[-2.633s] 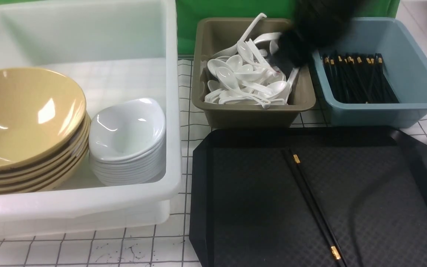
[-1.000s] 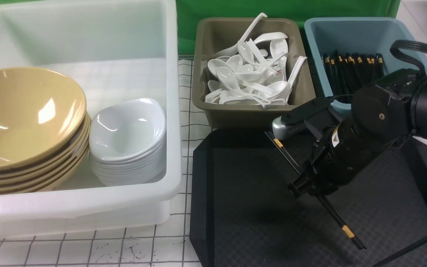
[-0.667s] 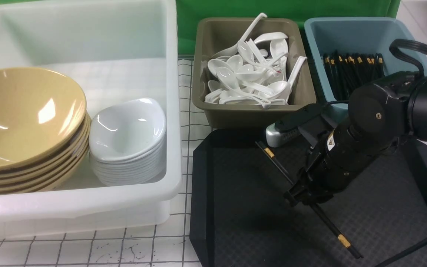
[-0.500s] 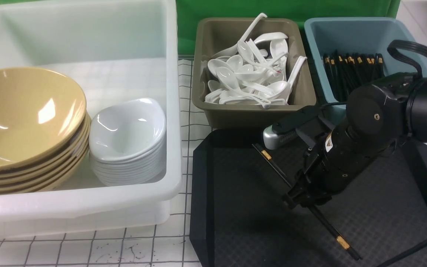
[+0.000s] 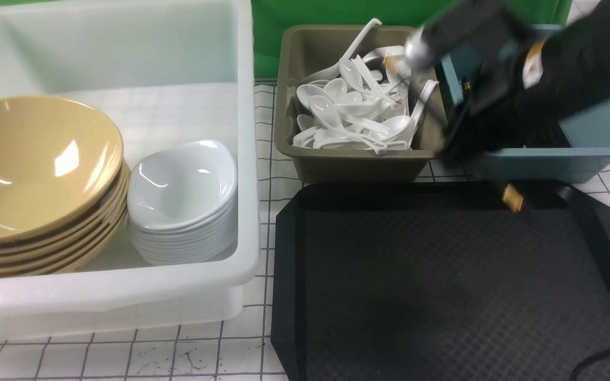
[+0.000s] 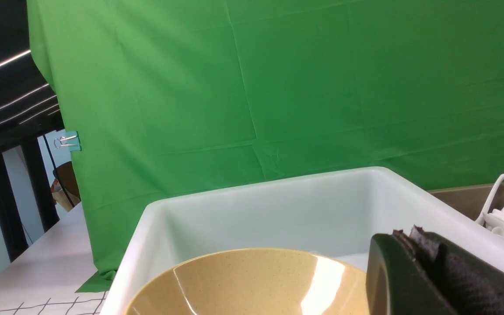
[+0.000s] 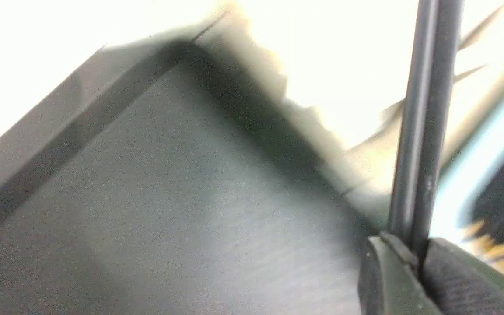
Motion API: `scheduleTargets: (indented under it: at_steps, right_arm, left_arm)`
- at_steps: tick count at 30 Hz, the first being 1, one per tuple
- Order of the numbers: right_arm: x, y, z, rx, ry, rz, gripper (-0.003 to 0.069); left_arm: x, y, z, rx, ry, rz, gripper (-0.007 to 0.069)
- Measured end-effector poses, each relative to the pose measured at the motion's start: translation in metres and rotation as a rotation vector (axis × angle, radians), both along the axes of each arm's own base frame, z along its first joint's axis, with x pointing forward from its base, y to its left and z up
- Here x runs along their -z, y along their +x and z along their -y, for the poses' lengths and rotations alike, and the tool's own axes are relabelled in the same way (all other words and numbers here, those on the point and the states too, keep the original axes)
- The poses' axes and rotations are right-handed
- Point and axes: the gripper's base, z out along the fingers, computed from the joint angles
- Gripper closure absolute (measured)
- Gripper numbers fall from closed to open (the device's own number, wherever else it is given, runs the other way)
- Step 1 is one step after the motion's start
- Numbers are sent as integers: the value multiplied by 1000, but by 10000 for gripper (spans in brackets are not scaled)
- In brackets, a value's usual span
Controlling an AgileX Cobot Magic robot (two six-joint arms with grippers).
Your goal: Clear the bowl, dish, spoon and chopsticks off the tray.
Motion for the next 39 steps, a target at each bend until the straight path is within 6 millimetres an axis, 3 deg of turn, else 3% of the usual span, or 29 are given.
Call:
scheduleTargets:
  at_steps: [2,3,4,5,9,11,13,16,19,22,24,25,27,30,33,35,36,37,38,39]
  right_arm:
    - [-12,25,18,66,16,114,526]
    - [-11,30,22,81,14,120,526]
    - [-15,51,36,136,47,191,526]
    - [-14,60,42,159,58,209,526]
    - [35,127,81,336,144,210,526]
    - [66,147,89,382,153,161,526]
    - [98,164,96,418,140,94,528]
    - [127,175,98,454,112,3,528]
    - [143,182,99,482,85,-69,530]
    - [141,182,100,509,62,-119,487]
    - [131,180,101,515,60,-117,434]
    - [108,173,102,515,68,-87,385]
    - [91,168,103,512,74,-61,365]
    - [17,136,107,501,109,65,343]
    - [-57,78,113,469,162,243,365]
    - [-85,42,115,446,196,347,391]
    - [-95,20,117,432,214,398,410]
    - [-93,12,118,427,216,402,418]
    - [-95,-22,120,403,239,465,454]
    - [-93,-35,121,396,245,481,467]
  left_arm:
    - [0,0,0,0,0,0,631]
    - [0,0,0,0,0,0,631]
    - [0,0,0,0,0,0,631]
    - [0,0,0,0,0,0,631]
    - [0,0,0,0,0,0,631]
    - [1,0,0,0,1,-4,631]
    - [5,1,0,0,3,-15,631]
    - [8,2,0,0,5,-25,631]
    - [9,3,1,0,7,-27,631]
    - [8,2,1,-4,46,-17,631]
    - [7,2,2,4,107,4,631]
    - [6,2,4,12,147,18,631]
    - [5,2,5,19,161,24,631]
    - [4,1,7,40,189,39,631]
    - [4,1,8,50,197,44,631]
    - [4,1,8,51,197,44,631]
    - [4,1,8,51,197,44,631]
    - [4,1,8,51,198,44,631]
    - [4,1,8,51,198,44,631]
    - [4,1,8,51,198,44,631]
